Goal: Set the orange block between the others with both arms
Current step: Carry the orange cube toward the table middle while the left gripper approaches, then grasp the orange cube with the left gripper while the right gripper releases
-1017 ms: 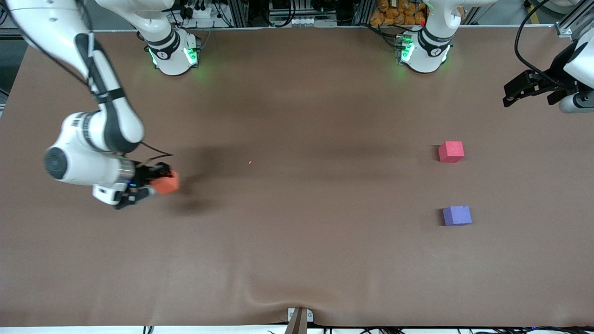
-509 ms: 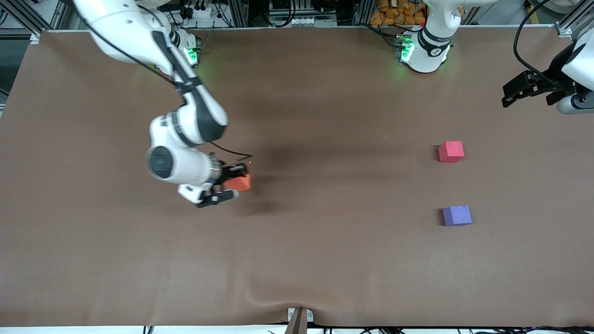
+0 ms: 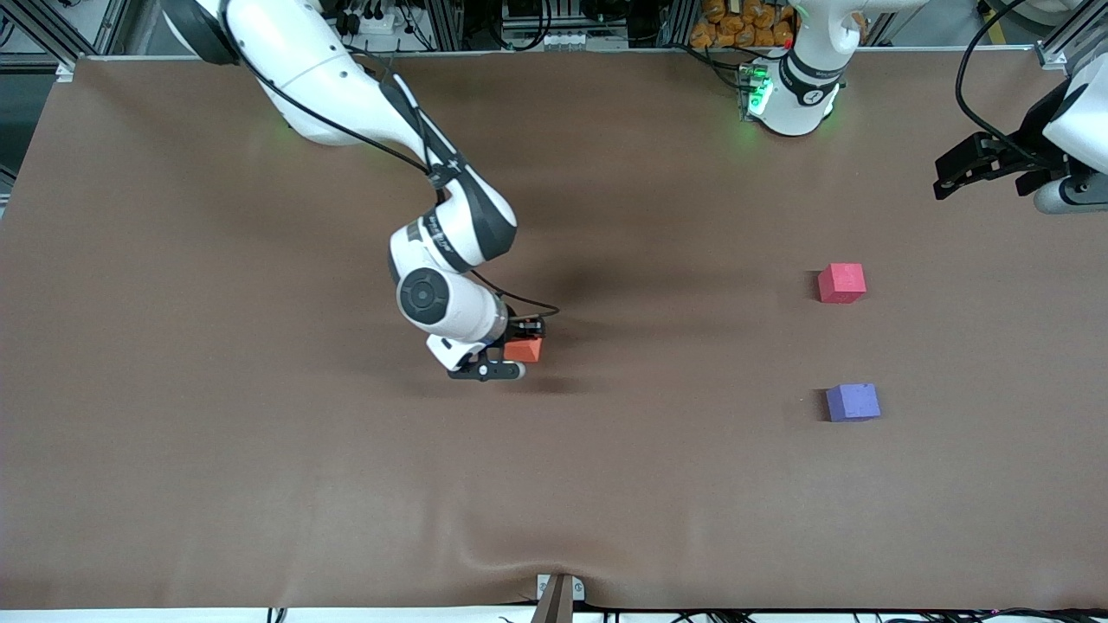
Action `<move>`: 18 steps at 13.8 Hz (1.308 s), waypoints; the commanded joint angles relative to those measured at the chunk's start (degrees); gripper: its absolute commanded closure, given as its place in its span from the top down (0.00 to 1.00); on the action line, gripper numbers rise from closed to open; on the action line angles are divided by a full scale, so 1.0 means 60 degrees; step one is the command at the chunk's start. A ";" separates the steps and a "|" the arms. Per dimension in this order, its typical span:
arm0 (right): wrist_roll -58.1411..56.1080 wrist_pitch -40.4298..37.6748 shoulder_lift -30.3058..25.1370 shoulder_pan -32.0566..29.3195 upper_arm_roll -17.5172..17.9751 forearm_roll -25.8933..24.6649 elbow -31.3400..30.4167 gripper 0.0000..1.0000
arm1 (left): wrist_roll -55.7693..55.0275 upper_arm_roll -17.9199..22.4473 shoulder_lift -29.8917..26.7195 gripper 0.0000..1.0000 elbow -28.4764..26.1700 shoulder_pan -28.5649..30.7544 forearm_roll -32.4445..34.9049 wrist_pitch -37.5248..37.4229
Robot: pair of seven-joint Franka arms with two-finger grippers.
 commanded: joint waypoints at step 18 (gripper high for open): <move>0.0590 -0.3509 -0.1705 -0.1707 -0.0213 -0.1164 0.0923 1.00 | -0.1533 -0.0659 0.2791 1.00 0.1259 -0.2395 -0.0098 0.1332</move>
